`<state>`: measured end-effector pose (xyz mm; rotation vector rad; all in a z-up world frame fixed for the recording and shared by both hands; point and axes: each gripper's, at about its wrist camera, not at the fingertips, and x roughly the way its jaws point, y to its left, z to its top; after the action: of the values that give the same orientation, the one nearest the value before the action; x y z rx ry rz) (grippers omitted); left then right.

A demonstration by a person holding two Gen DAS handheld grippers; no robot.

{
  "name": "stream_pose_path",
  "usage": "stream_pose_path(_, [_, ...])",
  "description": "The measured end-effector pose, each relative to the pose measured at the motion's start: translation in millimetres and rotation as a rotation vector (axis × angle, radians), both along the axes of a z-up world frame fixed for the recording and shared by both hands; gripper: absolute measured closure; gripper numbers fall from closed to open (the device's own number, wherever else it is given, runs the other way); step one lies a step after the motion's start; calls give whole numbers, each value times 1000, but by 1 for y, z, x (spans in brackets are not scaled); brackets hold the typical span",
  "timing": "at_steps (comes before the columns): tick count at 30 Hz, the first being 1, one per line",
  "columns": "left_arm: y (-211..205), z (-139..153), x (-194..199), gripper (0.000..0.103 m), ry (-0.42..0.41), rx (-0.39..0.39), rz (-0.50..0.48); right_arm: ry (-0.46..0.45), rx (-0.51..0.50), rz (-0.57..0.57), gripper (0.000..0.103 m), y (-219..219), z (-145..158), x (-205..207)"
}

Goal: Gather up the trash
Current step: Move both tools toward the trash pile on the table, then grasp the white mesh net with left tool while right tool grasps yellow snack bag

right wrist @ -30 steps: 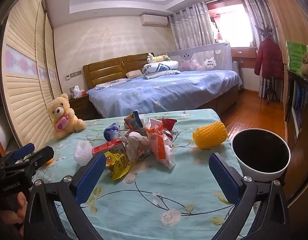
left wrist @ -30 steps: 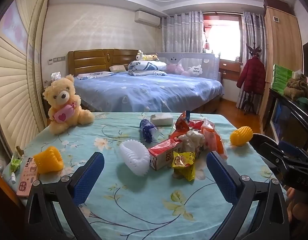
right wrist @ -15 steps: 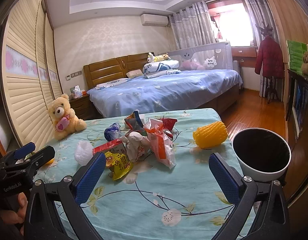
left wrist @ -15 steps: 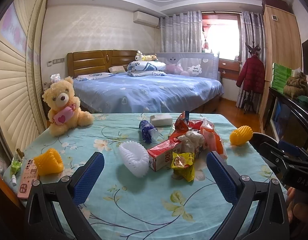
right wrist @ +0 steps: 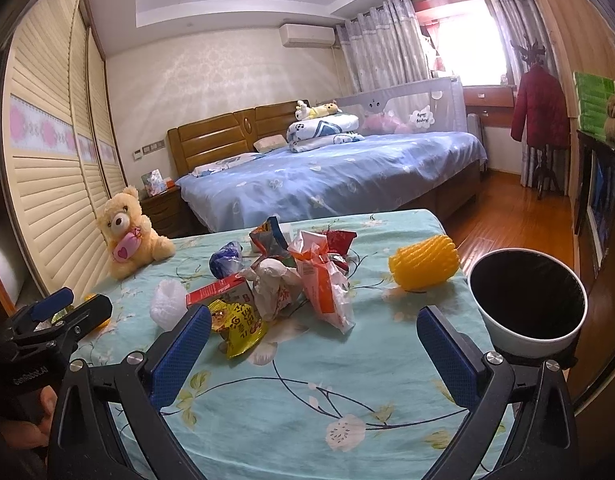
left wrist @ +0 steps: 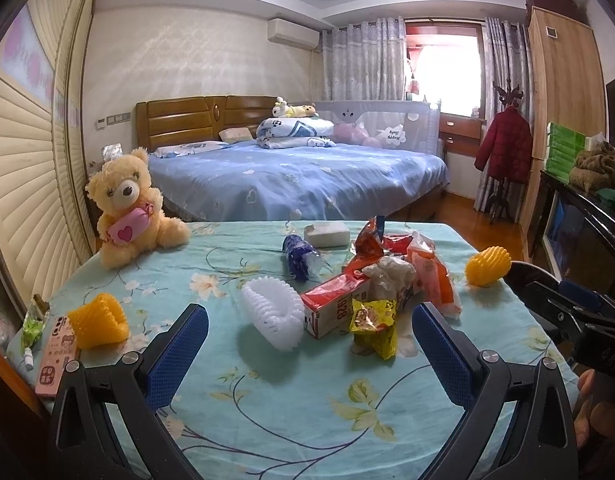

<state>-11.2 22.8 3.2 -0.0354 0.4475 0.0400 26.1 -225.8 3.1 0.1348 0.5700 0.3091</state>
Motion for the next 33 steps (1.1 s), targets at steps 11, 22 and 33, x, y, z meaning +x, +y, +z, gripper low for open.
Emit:
stream_pose_path(11, [17, -8, 11, 1, 41, -16, 37, 50, -1, 45, 0, 12, -12, 7])
stream_pose_path(22, [33, -20, 35, 4, 100, -35, 65, 106, 27, 101, 4, 32, -24, 15])
stream_pose_path(33, [53, -40, 75, 12, 175, -62, 58, 221, 16, 192, 24, 71, -50, 40])
